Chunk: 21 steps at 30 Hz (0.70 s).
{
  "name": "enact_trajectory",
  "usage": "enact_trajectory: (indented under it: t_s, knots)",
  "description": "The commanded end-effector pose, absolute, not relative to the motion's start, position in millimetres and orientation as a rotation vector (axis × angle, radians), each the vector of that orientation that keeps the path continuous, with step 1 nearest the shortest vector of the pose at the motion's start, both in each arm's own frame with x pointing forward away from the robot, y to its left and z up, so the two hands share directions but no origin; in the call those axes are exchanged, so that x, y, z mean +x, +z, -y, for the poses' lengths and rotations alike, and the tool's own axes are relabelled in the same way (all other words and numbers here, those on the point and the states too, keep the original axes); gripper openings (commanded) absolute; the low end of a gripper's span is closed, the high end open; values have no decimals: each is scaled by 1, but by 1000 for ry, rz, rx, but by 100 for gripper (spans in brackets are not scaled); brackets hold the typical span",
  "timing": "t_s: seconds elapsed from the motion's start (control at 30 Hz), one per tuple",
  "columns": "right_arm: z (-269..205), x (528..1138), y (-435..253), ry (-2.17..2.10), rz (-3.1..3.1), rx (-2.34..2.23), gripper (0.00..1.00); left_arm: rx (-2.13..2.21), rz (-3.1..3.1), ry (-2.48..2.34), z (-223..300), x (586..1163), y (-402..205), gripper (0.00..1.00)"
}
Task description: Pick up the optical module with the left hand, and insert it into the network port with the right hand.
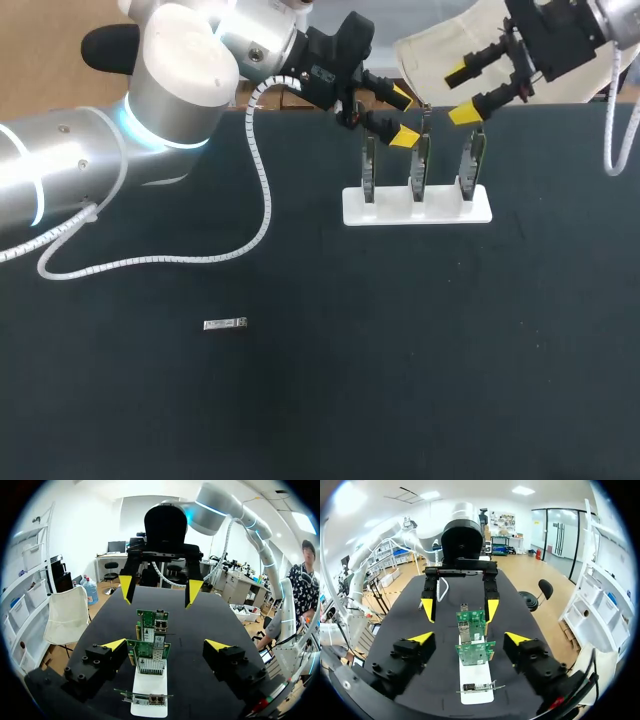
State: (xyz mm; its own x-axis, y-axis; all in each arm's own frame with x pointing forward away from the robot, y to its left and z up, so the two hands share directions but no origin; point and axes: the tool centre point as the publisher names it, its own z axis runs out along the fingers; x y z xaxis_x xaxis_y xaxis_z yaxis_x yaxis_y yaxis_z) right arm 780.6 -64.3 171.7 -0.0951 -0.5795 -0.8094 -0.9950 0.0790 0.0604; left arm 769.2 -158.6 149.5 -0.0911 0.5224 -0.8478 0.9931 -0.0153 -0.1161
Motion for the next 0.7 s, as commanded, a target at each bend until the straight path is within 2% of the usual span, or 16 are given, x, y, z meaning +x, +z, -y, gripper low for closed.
enact_trajectory:
  t_s: [0.03,0.7]
  knots:
    - [66,781,174,860,-1731,-1558,0,1594,-1673,-1017,160,772,150,100]
    - [44,789,188,866,-1634,-1573,0,1594,-1673,-1017,160,772,150,100]
